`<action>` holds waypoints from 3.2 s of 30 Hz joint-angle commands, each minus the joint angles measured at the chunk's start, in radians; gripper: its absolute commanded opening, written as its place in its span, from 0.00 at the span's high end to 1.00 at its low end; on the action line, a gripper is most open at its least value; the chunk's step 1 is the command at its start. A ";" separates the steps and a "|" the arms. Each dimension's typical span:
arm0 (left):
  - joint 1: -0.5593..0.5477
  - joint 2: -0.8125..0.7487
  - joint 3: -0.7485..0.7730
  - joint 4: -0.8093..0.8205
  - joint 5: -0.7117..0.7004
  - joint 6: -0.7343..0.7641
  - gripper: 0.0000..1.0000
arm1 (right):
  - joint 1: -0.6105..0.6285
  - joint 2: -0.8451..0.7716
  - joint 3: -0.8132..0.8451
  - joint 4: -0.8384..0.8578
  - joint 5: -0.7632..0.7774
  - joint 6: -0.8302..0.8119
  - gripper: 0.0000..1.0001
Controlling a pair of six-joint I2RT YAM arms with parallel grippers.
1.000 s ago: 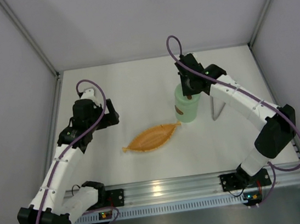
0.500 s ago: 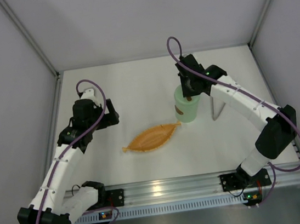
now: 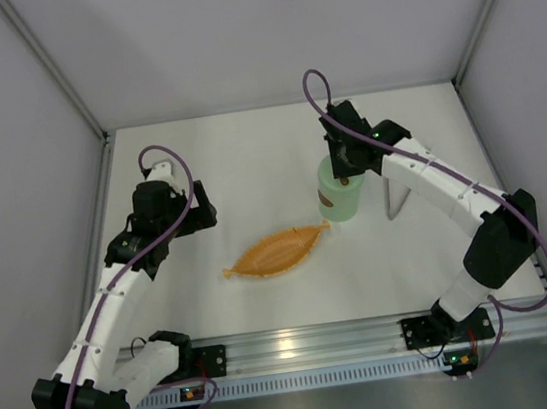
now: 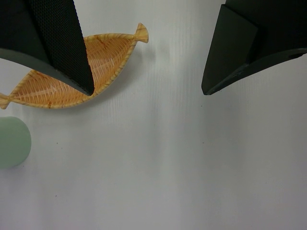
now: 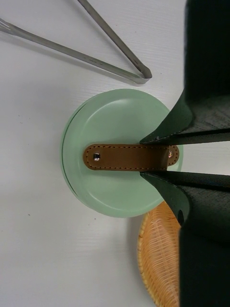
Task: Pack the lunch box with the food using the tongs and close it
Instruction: Close the box lid on the packing box.
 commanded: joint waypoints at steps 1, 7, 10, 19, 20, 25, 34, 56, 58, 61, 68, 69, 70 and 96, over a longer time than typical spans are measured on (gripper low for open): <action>-0.004 -0.013 0.015 0.013 -0.010 0.000 0.01 | -0.031 0.031 0.002 0.040 -0.008 -0.005 0.88; -0.004 -0.013 0.015 0.013 -0.010 0.000 0.01 | -0.039 0.054 0.054 0.027 -0.007 -0.012 0.87; -0.004 -0.012 0.015 0.013 -0.011 0.000 0.01 | -0.040 0.057 0.078 0.017 -0.004 -0.018 0.87; -0.005 -0.009 0.015 0.013 -0.011 0.000 0.01 | -0.048 0.095 0.210 -0.071 0.001 -0.043 0.87; -0.005 -0.012 0.015 0.013 -0.011 0.000 0.01 | -0.048 0.101 0.221 -0.078 0.001 -0.046 0.87; -0.005 -0.012 0.015 0.011 -0.013 0.000 0.01 | -0.056 0.137 0.261 -0.117 -0.011 -0.061 0.85; -0.004 -0.010 0.015 0.014 -0.010 0.002 0.01 | -0.060 0.111 0.216 -0.114 -0.052 -0.063 0.85; -0.005 -0.016 0.015 0.011 -0.010 0.002 0.01 | -0.085 0.120 0.173 -0.115 -0.099 -0.063 0.85; -0.004 -0.018 0.015 0.013 -0.010 0.002 0.01 | -0.085 0.124 0.175 -0.114 -0.097 -0.063 0.84; -0.005 -0.016 0.015 0.011 -0.010 0.000 0.01 | -0.086 0.140 0.178 -0.114 -0.100 -0.069 0.83; -0.005 -0.016 0.015 0.011 -0.013 0.002 0.01 | -0.085 0.184 0.157 -0.103 -0.093 -0.075 0.80; -0.007 -0.016 0.015 0.011 -0.013 0.000 0.01 | -0.086 0.187 0.152 -0.101 -0.091 -0.077 0.80; -0.005 -0.016 0.015 0.013 -0.013 0.000 0.01 | -0.085 0.192 0.147 -0.097 -0.094 -0.078 0.78; -0.007 -0.010 0.015 0.011 -0.016 0.000 0.01 | -0.085 0.181 -0.075 -0.028 -0.011 -0.069 0.66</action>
